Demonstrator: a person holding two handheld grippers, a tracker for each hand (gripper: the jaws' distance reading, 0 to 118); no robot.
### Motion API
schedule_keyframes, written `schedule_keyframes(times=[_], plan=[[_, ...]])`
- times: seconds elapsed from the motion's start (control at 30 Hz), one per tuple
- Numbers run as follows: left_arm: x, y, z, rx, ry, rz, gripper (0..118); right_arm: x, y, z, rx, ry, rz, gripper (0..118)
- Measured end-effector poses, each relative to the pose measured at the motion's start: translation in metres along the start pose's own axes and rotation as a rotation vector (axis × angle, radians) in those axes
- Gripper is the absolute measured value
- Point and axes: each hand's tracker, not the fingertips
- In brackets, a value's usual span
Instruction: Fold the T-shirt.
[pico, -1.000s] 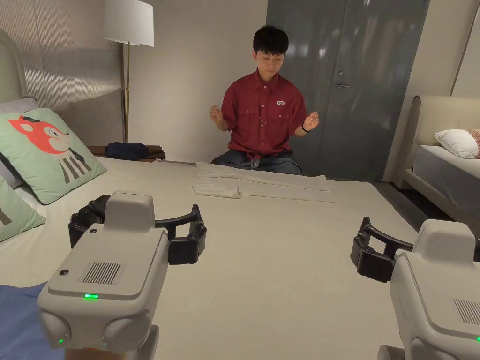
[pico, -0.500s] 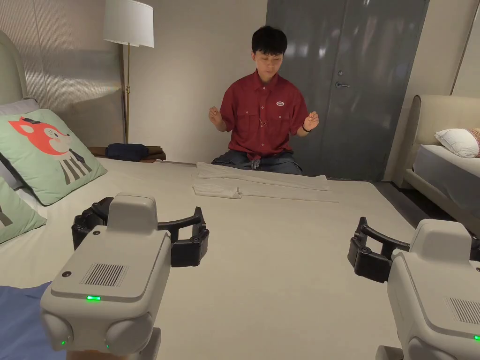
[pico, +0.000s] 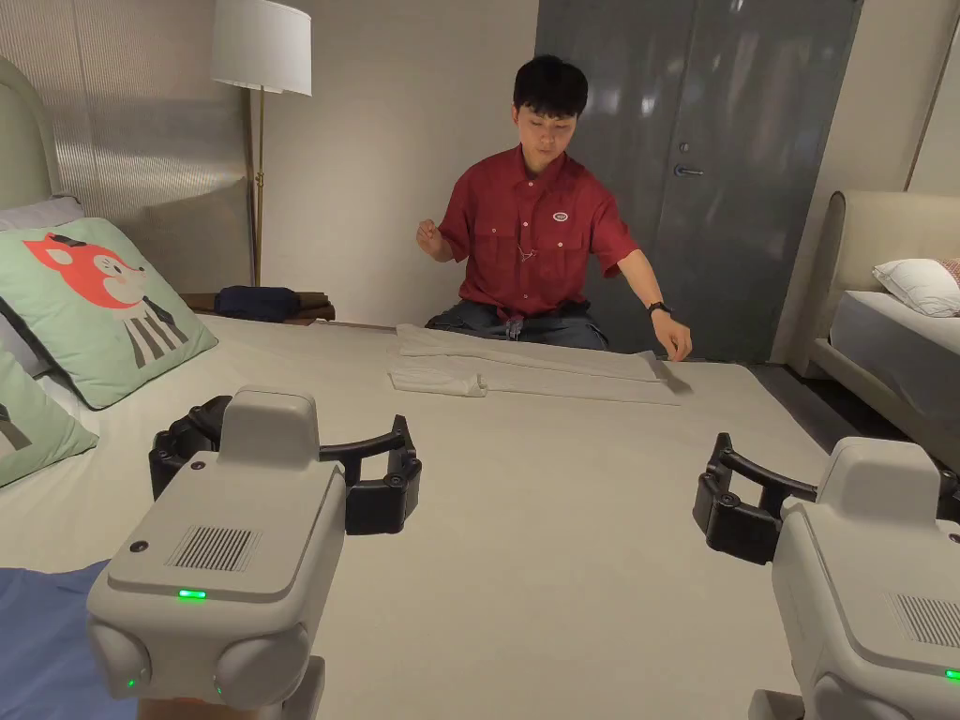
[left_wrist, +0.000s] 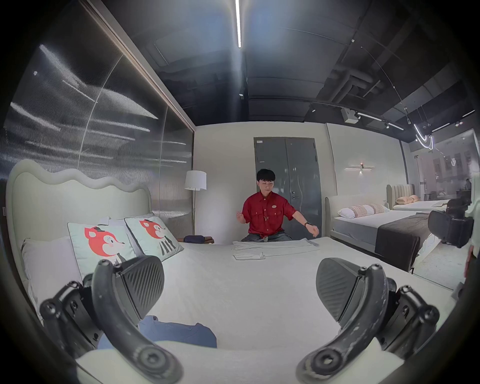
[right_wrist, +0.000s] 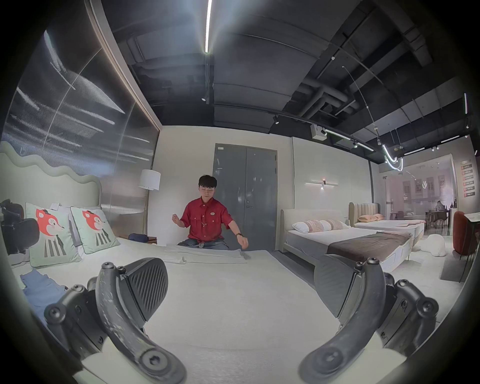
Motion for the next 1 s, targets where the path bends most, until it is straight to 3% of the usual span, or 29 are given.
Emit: schedule_keyframes(times=[0.67, 0.73, 0.83, 0.87, 0.9, 0.93, 0.97, 1.0], plan=[[-0.001, 0.001, 0.005, 0.007, 0.001, -0.002, 113, 0.002, 0.002, 0.005, 0.005, -0.011, -0.006, 112], [0.000, 0.002, 0.005, 0.008, 0.000, -0.004, 104, 0.002, 0.002, 0.005, 0.003, -0.014, -0.007, 112], [0.001, 0.001, 0.007, 0.018, 0.004, -0.012, 73, 0.004, 0.002, 0.007, 0.002, -0.002, -0.017, 109], [0.001, 0.001, 0.007, 0.019, 0.011, -0.018, 73, 0.005, 0.002, 0.008, 0.007, 0.015, -0.024, 109], [0.002, 0.002, 0.006, 0.016, 0.020, -0.020, 45, 0.005, 0.002, 0.010, 0.014, 0.021, -0.024, 99], [0.003, 0.002, 0.005, 0.009, 0.022, -0.018, 10, 0.003, 0.002, 0.010, 0.019, 0.008, -0.011, 68], [0.003, 0.002, 0.005, 0.004, 0.024, -0.012, 0, 0.002, 0.003, 0.011, 0.020, -0.024, 0.023, 33], [0.002, 0.002, 0.005, 0.002, 0.017, -0.001, 0, 0.001, 0.003, 0.009, 0.017, -0.034, 0.036, 0]])
